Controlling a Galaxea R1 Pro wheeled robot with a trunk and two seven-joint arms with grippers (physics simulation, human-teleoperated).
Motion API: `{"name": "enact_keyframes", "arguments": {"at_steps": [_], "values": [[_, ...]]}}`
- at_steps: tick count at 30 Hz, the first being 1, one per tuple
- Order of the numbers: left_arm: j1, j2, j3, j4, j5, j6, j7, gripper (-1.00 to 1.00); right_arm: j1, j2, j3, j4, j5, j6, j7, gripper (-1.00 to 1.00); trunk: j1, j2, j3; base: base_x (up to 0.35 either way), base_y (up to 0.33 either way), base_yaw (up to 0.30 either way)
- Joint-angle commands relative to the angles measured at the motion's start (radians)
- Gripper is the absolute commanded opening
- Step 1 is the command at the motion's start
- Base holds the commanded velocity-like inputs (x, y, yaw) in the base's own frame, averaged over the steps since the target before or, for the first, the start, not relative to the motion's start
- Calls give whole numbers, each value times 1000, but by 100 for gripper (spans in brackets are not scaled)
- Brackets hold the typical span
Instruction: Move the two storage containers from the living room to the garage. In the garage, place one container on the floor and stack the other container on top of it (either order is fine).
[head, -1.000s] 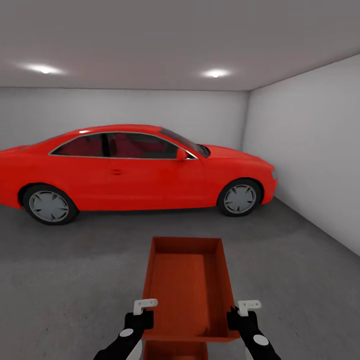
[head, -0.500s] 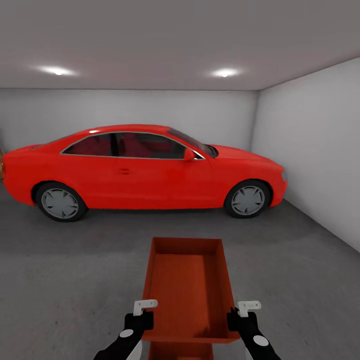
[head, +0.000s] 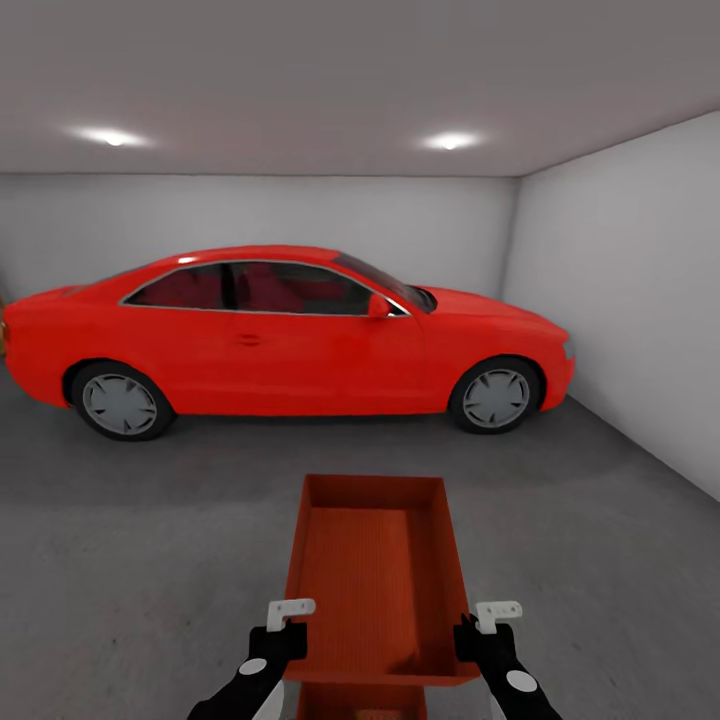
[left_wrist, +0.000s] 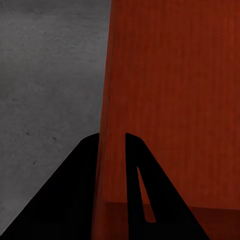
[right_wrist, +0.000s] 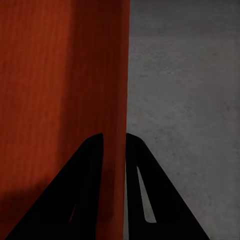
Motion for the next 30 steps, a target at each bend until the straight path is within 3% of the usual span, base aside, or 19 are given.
{"name": "enact_keyframes", "arguments": {"at_steps": [1,30], "values": [[-1,-2,14,-39,-4,-2,-7,-100,1,1,28,6,6,-3,1,-100,0,-1,-2,0,0,0],[-2,-2,14,-39,-4,-4,-7,-100,1,0,28,5,7,-2,0,-100,0,-1,-49,0,0,0]]}}
